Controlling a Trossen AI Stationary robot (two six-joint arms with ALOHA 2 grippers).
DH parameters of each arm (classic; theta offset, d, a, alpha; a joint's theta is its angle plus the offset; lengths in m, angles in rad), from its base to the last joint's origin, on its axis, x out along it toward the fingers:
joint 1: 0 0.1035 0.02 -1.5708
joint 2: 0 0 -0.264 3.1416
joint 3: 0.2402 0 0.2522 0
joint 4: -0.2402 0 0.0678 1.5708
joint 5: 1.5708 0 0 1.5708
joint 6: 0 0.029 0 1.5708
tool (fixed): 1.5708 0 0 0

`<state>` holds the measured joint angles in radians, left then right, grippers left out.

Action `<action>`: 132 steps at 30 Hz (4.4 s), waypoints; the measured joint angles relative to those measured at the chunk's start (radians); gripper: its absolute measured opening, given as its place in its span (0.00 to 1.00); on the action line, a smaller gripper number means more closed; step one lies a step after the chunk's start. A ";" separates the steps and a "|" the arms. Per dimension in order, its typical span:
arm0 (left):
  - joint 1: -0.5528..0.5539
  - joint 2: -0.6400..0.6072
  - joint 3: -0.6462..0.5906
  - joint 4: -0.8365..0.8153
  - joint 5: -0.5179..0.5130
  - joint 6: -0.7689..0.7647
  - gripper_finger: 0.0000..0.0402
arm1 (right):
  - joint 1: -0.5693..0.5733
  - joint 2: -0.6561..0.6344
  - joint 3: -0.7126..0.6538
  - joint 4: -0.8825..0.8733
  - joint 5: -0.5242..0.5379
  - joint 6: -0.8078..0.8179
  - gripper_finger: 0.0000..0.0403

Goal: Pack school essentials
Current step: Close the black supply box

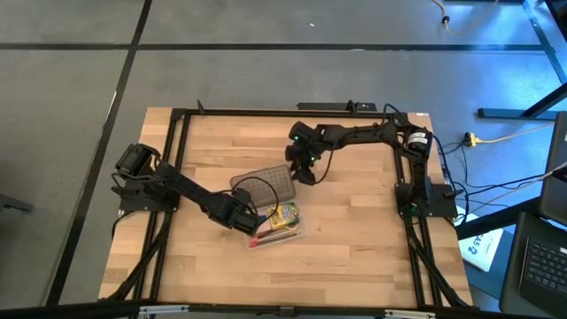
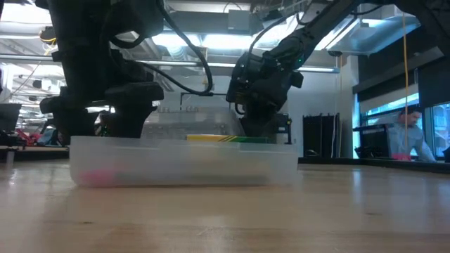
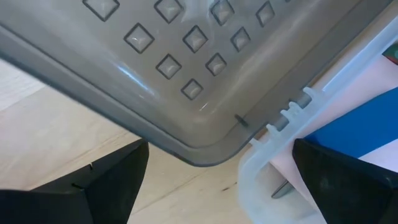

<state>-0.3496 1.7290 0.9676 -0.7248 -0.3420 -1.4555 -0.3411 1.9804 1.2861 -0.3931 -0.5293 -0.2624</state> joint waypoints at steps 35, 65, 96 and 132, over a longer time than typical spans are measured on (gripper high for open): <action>-0.032 -0.039 -0.003 -0.018 -0.041 0.113 0.98 | 0.087 -0.064 0.000 -0.011 0.013 -0.008 0.48; -0.151 -0.048 0.083 -0.139 -0.147 0.183 0.98 | 0.115 -0.064 0.000 0.031 -0.073 -0.005 0.48; -0.286 -0.239 0.083 -0.232 -0.137 0.177 0.98 | 0.249 -0.154 0.005 0.029 -0.014 -0.004 0.48; -0.422 -0.239 0.083 -0.046 -0.119 0.350 0.98 | 0.636 -0.168 0.023 0.038 0.536 0.480 0.48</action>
<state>-0.7719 1.4899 1.0504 -0.7709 -0.4615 -1.1058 0.2954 1.8122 1.3094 -0.3550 0.0070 0.2178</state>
